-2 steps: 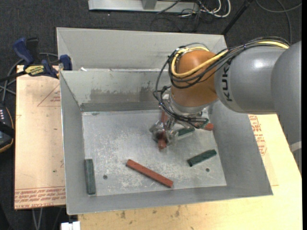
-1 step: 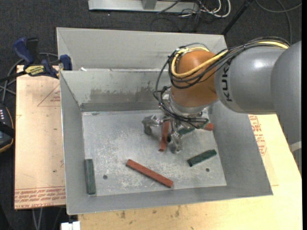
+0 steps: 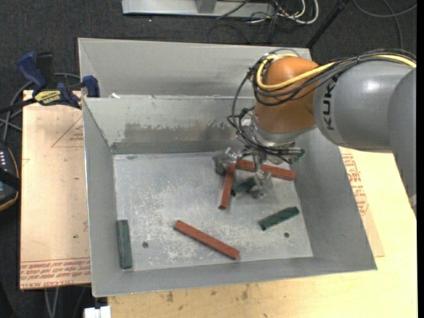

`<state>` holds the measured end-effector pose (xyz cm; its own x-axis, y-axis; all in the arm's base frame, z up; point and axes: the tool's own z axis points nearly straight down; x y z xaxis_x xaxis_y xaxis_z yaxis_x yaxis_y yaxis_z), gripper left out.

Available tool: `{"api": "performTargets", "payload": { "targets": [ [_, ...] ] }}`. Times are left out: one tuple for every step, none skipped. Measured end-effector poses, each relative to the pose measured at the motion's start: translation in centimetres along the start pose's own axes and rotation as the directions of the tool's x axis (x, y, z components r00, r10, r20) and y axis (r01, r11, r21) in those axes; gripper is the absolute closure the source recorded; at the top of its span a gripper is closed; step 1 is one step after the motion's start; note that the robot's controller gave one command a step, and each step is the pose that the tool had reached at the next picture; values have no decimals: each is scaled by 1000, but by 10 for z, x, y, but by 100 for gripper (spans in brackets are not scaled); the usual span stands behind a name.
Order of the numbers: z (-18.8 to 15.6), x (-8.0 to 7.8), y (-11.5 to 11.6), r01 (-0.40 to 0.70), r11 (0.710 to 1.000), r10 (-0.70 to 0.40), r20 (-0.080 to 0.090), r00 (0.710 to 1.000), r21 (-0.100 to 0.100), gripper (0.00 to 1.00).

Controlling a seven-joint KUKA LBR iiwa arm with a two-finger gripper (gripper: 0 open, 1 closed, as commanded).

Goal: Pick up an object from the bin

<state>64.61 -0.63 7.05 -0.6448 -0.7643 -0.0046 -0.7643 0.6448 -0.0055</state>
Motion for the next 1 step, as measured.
{"api": "performTargets", "payload": {
  "targets": [
    [0,-2,3,3,1000,-3,0,1000,-4,100]
  ]
}}
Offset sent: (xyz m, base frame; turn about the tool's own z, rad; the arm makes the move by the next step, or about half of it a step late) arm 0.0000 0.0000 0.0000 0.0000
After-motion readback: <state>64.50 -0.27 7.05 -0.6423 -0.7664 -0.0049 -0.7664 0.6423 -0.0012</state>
